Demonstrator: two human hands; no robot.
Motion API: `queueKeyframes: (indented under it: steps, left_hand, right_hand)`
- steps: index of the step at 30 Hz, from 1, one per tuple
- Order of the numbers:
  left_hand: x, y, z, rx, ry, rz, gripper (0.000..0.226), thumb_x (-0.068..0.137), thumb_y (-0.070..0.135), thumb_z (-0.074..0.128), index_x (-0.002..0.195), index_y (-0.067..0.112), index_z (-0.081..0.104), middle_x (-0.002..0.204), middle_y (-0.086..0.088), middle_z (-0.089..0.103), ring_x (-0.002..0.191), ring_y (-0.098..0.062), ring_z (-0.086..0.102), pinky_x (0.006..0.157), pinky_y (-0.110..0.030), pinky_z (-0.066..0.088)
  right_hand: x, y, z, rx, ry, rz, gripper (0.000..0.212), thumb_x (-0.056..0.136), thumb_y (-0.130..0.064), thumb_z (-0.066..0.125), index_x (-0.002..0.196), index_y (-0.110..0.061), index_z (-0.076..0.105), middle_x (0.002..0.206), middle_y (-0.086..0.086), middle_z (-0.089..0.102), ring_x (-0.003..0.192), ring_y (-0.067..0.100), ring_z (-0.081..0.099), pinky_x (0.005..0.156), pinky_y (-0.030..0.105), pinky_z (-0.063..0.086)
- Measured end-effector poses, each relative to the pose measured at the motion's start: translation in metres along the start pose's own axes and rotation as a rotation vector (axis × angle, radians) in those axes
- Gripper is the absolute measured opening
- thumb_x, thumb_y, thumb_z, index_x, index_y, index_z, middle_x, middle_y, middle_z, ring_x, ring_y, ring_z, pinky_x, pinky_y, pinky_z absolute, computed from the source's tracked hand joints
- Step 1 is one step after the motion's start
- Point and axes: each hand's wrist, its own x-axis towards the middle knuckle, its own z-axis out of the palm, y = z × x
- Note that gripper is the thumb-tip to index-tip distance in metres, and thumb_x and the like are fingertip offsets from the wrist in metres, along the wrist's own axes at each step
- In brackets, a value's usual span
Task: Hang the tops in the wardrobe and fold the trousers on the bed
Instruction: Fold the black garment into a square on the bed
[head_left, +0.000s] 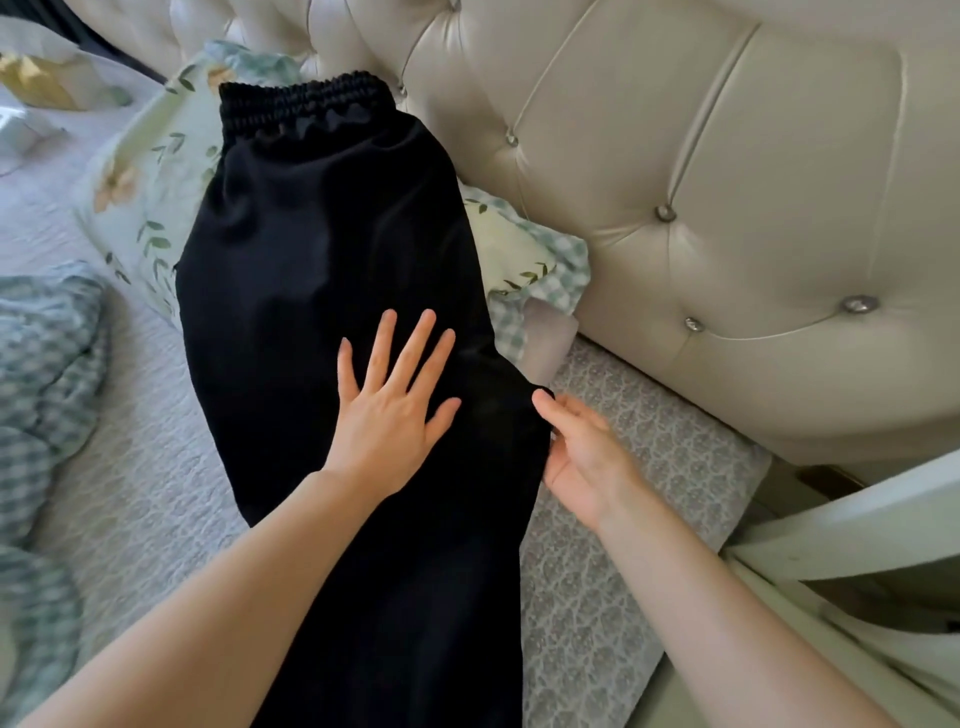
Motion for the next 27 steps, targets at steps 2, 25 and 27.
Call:
queueKeyframes:
  steps: [2,25,27]
  left_hand:
    - [-0.001,0.0,0.003,0.013,-0.009,0.004,0.068,0.099,0.053,0.028,0.158,0.025,0.009,0.165,0.003,-0.005,0.15,-0.028,-0.014,0.116,-0.062,-0.003]
    - [-0.326,-0.047,0.07,-0.516,-0.379,-0.803,0.036,0.092,0.018,0.066,0.126,0.011,0.056,0.144,-0.009,0.041,0.131,-0.028,0.038,0.105,-0.041,0.04]
    - [-0.356,-0.04,0.074,-0.602,-0.424,-0.911,0.028,0.092,0.023,0.066,0.116,0.012,0.059,0.124,-0.007,0.054,0.104,-0.021,0.054,0.084,-0.035,0.047]
  right_hand:
    - [0.005,0.004,-0.001,-0.004,0.107,-0.004,0.015,0.093,-0.011,0.062,0.106,-0.004,0.061,0.103,0.012,0.074,0.097,0.026,0.071,0.082,0.041,0.058]
    - [-0.122,0.208,-0.089,-0.6,0.282,0.231,0.018,0.092,-0.019,0.063,0.11,-0.019,0.062,0.102,-0.002,0.074,0.093,0.015,0.071,0.084,0.037,0.057]
    - [-0.141,0.232,-0.097,-0.604,0.331,0.234,0.018,0.091,-0.018,0.065,0.109,-0.018,0.061,0.105,0.0,0.072,0.096,0.017,0.07,0.09,0.043,0.055]
